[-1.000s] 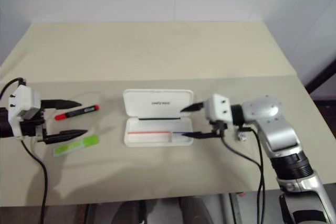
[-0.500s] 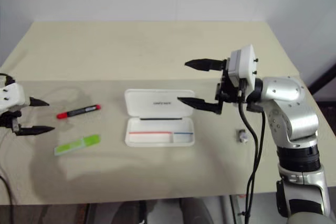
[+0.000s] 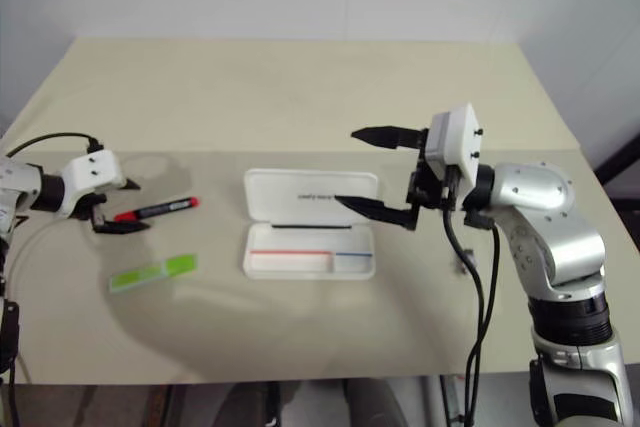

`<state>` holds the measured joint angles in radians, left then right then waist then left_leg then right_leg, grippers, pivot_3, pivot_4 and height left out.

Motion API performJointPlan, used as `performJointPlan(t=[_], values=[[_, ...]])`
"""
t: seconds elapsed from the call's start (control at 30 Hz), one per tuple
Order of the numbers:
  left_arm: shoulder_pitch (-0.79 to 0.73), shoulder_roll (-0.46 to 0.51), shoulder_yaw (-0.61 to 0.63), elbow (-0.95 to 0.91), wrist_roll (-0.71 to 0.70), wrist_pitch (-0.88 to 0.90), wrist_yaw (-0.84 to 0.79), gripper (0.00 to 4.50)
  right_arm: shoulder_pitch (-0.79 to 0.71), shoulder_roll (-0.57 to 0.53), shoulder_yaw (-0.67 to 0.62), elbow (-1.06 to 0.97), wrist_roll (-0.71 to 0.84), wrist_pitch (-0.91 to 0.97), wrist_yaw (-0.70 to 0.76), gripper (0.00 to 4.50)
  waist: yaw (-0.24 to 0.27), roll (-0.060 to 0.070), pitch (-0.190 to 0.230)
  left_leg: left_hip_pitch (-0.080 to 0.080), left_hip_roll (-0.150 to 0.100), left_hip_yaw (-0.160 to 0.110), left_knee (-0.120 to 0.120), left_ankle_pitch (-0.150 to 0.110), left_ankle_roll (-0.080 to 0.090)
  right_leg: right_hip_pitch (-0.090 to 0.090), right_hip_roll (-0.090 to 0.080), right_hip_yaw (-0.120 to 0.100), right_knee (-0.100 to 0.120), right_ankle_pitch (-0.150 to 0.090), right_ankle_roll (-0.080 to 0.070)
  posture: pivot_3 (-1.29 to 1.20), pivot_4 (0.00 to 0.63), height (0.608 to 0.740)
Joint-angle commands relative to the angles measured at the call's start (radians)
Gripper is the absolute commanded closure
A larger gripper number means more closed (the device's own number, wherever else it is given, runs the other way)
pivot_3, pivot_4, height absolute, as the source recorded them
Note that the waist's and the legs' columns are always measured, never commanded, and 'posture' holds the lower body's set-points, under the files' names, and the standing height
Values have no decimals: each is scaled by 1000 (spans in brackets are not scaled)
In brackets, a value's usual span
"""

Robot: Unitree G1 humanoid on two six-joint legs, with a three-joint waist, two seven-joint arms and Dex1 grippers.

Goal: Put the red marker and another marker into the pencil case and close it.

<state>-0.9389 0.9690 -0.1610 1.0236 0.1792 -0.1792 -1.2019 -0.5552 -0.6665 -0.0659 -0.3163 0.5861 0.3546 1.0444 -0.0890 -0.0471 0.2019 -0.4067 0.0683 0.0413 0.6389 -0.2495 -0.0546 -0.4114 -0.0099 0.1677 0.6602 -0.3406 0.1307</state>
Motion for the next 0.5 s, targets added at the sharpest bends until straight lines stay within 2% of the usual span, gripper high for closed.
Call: performJointPlan(t=[0.03, 0.33, 0.37, 0.5], values=[[-29, -23, -17, 57, 32, -24, 24, 851, 5, -19, -45, -53, 28, 9, -20, 0, 6, 0, 0, 1, 0, 0, 1, 0, 0, 1, 0, 0, 1, 0, 0, 0, 150, 740], [-60, -31, -21, 94, 53, -64, 24, 3759, 17, -51, -69, -67, 40, 20, -27, 0, 6, 0, 0, 0, -1, 0, 9, 2, 4, 4, 0, 1, 1, 6, 4, 0, 150, 740], [-57, -29, -19, 92, 54, -68, 25, 3942, 18, -52, -68, -67, 39, 19, -27, 0, 6, 0, 0, 0, -1, -1, 9, 2, 4, 4, 0, 1, 1, 6, 3, 0, 150, 740], [-46, -11, -19, 54, 61, -113, 13, 3945, 18, -51, -64, -60, 32, 13, -29, 0, 6, 0, 0, 0, -1, -1, 8, 3, 4, 4, 0, 1, 1, 6, 3, 0, 150, 740]])
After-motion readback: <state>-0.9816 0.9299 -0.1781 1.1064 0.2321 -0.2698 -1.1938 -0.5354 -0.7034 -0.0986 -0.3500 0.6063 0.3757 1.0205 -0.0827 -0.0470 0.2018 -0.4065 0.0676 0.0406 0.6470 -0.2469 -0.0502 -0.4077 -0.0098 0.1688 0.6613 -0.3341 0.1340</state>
